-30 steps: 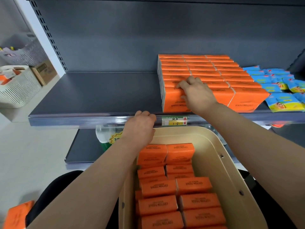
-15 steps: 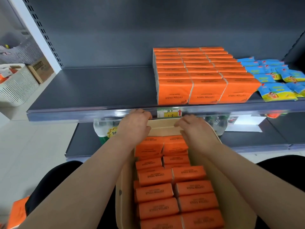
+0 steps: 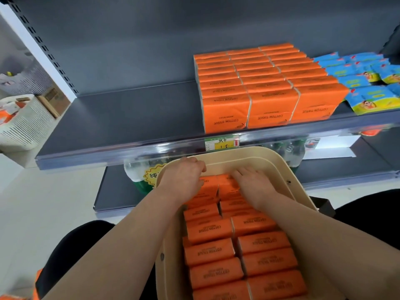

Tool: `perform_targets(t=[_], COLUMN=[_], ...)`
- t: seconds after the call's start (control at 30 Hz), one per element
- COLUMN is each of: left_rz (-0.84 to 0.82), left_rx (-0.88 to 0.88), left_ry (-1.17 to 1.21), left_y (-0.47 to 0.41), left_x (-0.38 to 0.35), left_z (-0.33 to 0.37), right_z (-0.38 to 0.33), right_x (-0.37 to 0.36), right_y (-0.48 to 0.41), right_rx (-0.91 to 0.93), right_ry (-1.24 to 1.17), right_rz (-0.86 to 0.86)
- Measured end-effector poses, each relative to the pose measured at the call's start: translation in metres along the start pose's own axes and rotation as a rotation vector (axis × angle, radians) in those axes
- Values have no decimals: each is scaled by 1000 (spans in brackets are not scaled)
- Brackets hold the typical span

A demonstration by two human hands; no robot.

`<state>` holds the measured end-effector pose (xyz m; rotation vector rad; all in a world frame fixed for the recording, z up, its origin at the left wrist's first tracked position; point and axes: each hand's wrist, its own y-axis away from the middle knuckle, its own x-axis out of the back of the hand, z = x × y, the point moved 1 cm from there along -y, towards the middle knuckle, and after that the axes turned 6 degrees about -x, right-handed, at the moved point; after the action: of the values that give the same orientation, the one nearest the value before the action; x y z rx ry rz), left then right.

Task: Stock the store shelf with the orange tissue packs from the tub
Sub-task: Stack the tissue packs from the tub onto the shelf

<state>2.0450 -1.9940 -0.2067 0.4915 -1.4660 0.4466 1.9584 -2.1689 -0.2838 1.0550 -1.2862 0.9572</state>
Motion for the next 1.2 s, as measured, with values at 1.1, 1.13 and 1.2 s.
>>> perform_targets(t=[1.1,1.13,1.2], left_rz=[-225,-244,-264], left_rx=[1,45,100], left_ry=[-315,-272,-218], left_y=[4,6,9], left_x=[-61,-61,-62], left_z=[27,27,27], right_z=[15,15,15], right_x=[56,58,62], right_y=[39,38,37], right_rx=[189,186,179], right_ry=[-87,-89,-84], right_rz=[-34,-19,3])
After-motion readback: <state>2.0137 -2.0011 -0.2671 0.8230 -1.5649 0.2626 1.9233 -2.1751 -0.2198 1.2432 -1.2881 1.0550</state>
